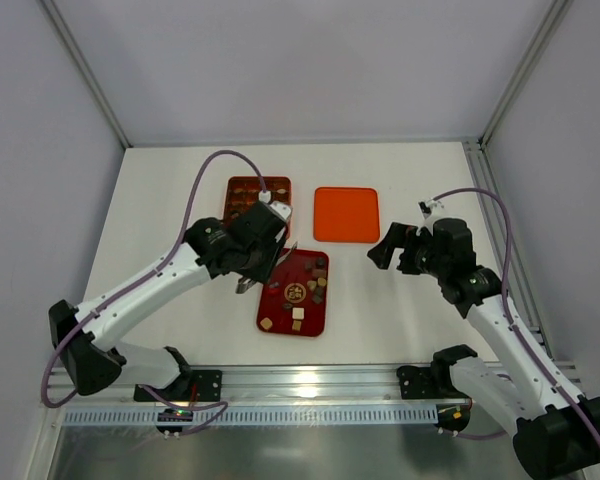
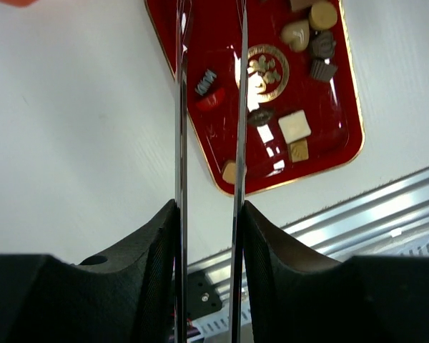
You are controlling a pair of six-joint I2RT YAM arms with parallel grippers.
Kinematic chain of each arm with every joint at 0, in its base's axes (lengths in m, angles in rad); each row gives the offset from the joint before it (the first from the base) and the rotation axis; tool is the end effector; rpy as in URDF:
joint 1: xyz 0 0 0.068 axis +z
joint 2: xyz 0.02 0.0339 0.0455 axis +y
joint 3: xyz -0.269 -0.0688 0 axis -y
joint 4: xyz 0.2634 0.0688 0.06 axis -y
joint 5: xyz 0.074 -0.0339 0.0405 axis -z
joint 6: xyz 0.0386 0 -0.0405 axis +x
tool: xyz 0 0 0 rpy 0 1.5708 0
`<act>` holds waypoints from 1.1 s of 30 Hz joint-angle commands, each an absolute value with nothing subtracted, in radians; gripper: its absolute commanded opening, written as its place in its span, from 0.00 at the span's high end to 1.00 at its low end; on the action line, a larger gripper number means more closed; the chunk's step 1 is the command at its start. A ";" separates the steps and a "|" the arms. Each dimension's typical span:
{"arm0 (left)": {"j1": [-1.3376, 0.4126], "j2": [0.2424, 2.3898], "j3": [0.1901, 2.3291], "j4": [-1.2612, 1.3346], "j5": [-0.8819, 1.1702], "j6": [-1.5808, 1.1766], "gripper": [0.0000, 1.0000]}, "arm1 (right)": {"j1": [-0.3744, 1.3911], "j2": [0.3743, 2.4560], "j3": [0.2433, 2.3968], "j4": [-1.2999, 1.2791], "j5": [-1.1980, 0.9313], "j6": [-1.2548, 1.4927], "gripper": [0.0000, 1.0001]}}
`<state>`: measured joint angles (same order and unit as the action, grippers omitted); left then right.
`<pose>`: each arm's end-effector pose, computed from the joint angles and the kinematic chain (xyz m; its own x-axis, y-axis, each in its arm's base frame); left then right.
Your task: Pack the chocolate
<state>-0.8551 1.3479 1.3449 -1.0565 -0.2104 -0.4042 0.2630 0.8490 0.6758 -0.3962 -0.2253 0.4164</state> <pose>0.1890 -0.2051 0.3376 -0.7900 0.3224 -0.5215 0.3918 0.9197 -0.0250 0.1967 0.0619 0.2689 -0.6521 0.2327 -0.7215 -0.1873 0.8727 0.4508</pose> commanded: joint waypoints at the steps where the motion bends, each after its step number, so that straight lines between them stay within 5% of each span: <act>1: -0.893 1.252 1.295 -1.117 -0.253 -0.436 0.61 | 0.273 0.828 0.670 -0.365 -0.232 0.423 0.00; 33: -0.997 1.266 1.163 -1.152 -0.258 -0.453 0.61 | 0.287 0.807 0.652 -0.380 -0.218 0.428 0.00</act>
<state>-0.9916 1.2625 1.1614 -1.1721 -0.2611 -0.4641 0.2798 0.8242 0.6540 -0.3977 -0.2264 0.4221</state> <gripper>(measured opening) 0.394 0.996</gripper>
